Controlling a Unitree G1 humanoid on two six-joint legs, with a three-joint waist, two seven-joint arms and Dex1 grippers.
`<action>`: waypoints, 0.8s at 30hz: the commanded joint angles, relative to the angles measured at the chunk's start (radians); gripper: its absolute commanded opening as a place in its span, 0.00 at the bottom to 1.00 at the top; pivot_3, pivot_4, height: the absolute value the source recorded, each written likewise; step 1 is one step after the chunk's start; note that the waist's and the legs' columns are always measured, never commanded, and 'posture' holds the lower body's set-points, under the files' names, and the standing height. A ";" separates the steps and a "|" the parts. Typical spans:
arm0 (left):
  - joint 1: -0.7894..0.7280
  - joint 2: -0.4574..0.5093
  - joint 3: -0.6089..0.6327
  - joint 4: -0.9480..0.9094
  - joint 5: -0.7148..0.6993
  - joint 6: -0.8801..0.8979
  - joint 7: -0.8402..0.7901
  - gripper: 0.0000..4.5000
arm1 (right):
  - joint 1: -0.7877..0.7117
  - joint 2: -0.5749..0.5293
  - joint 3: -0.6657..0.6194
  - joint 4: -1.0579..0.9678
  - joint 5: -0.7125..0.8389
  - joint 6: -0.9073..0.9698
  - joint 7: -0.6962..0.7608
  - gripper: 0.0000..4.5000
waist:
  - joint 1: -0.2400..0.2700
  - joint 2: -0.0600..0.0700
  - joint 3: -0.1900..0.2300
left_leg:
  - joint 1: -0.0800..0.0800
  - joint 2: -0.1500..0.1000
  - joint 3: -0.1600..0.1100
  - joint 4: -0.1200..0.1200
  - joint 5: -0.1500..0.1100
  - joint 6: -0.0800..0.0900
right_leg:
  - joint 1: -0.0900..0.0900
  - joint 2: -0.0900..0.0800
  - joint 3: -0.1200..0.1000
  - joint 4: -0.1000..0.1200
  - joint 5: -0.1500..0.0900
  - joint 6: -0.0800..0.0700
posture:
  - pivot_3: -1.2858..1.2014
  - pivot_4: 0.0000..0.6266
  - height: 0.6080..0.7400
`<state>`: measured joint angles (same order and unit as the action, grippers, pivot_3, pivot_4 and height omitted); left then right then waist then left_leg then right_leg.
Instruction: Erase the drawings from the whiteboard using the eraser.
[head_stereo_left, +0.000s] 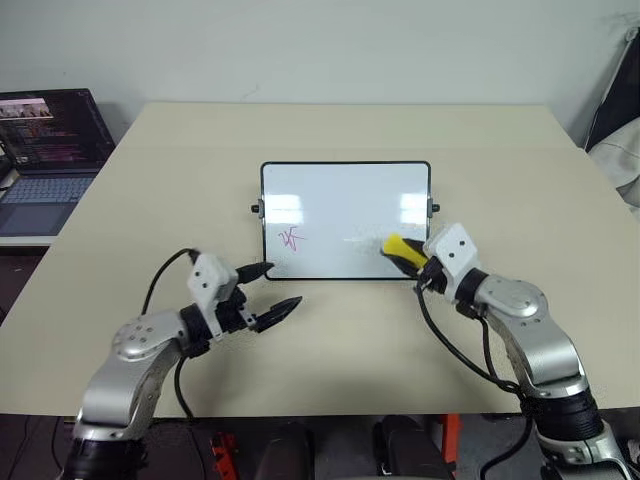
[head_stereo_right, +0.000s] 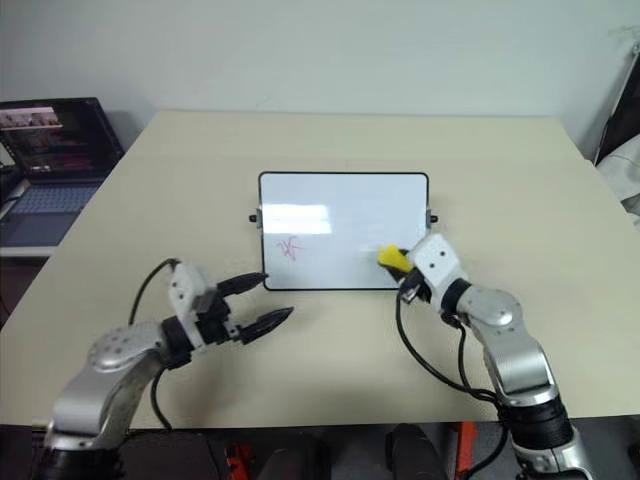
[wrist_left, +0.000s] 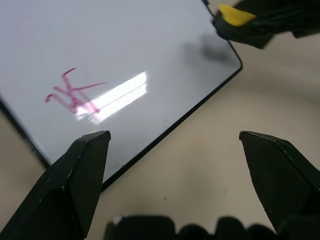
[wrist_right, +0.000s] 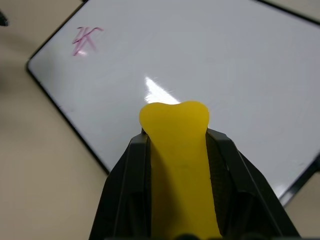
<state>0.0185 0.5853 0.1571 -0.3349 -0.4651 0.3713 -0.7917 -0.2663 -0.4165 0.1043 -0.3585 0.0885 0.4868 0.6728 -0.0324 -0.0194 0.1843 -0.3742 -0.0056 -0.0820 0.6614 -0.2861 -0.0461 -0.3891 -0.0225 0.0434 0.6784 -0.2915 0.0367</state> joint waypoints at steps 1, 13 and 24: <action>0.082 0.001 0.104 -0.075 -0.031 0.010 0.052 1.00 | -0.001 -0.031 0.012 -0.064 0.061 -0.039 0.070 0.25 | -0.001 0.000 0.000 | 0.000 0.000 0.000 0.000 0.000 0.000 | 0.000 0.000 0.000 0.000 0.000 0.000 | 0.52 0.24 1.00; 0.196 -0.021 0.196 -0.070 -0.014 -0.050 0.100 1.00 | -0.043 -0.023 0.089 -0.030 0.061 -0.130 0.095 0.25 | 0.003 0.000 0.000 | 0.001 0.000 0.000 0.001 0.000 0.000 | 0.001 0.000 -0.001 0.001 0.000 0.000 | 0.52 0.24 1.00; 0.176 -0.004 0.151 -0.057 0.014 -0.072 0.088 1.00 | -0.087 -0.028 0.141 0.024 0.015 -0.170 0.089 0.25 | 0.002 0.000 0.000 | 0.001 0.000 0.000 0.000 0.000 0.000 | 0.001 0.000 -0.001 0.000 0.000 0.000 | 0.52 0.24 1.00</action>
<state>0.2023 0.5663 0.3121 -0.3843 -0.4569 0.3187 -0.6926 -0.3327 -0.4427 0.2325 -0.3290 0.1176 0.3513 0.7621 -0.0300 -0.0195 0.1843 -0.3734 -0.0057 -0.0823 0.6618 -0.2861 -0.0463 -0.3882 -0.0224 0.0427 0.6788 -0.2915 0.0366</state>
